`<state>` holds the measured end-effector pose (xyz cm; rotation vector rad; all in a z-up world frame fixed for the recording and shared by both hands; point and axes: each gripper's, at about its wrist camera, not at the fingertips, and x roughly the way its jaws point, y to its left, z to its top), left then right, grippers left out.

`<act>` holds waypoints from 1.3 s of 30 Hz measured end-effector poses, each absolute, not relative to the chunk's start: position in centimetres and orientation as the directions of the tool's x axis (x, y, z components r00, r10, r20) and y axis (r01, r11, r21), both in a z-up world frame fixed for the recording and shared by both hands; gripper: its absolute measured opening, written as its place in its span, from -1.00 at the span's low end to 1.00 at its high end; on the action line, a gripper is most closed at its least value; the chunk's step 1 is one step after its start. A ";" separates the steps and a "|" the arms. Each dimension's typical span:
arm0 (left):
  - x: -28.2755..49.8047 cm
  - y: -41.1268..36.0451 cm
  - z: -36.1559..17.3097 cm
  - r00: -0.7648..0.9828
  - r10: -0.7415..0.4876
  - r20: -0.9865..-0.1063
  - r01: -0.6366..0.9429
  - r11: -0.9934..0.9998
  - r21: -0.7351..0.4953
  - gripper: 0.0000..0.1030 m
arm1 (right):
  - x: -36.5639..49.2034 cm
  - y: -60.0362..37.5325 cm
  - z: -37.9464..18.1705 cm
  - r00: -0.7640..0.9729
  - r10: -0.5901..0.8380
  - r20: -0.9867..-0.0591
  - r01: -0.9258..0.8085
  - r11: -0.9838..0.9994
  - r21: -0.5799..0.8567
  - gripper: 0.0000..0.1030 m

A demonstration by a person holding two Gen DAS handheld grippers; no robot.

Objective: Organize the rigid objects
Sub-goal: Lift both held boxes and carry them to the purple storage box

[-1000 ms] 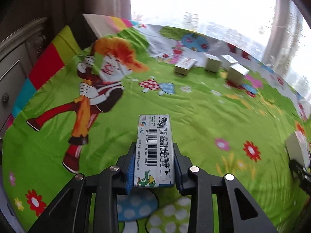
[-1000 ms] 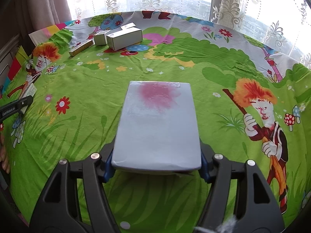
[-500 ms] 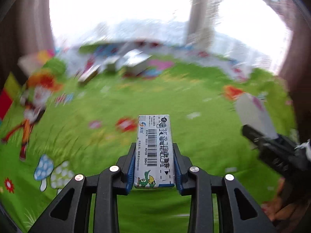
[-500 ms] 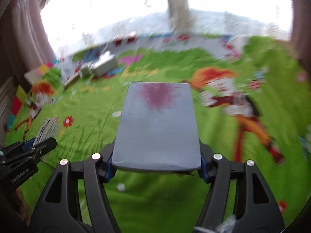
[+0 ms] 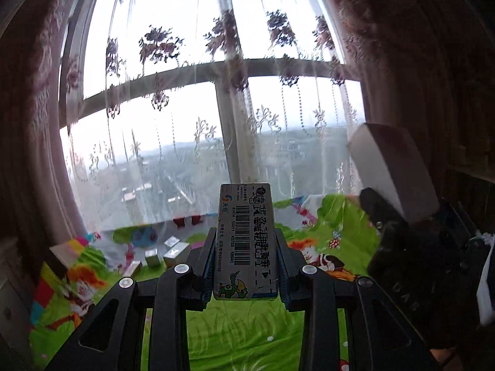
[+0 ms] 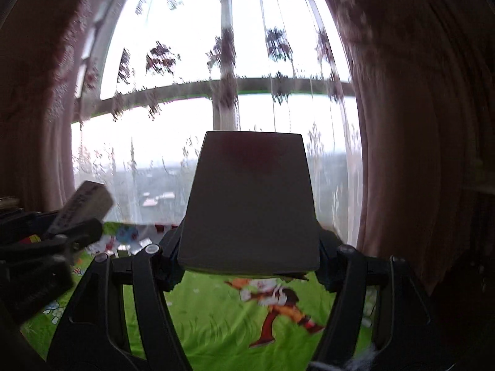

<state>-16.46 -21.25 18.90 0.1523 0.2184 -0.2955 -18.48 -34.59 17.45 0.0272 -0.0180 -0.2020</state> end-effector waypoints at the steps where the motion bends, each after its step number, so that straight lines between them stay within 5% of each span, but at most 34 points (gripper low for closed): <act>1: -16.8 -21.3 19.2 0.933 -0.274 -0.232 0.306 0.945 0.118 -0.34 | -18.7 -34.2 17.7 0.981 -0.193 0.024 0.193 0.981 0.020 0.35; 16: -19.9 -16.2 18.3 0.936 -0.201 -0.288 0.239 0.966 0.103 -0.34 | -21.7 -31.6 17.5 0.998 -0.058 -0.030 0.057 0.998 -0.007 0.35; 39: -25.5 -1.3 14.0 0.916 0.090 -0.392 -0.088 0.996 0.024 -0.34 | -21.3 -16.9 16.6 0.865 0.440 -0.243 -0.481 0.865 -0.143 0.35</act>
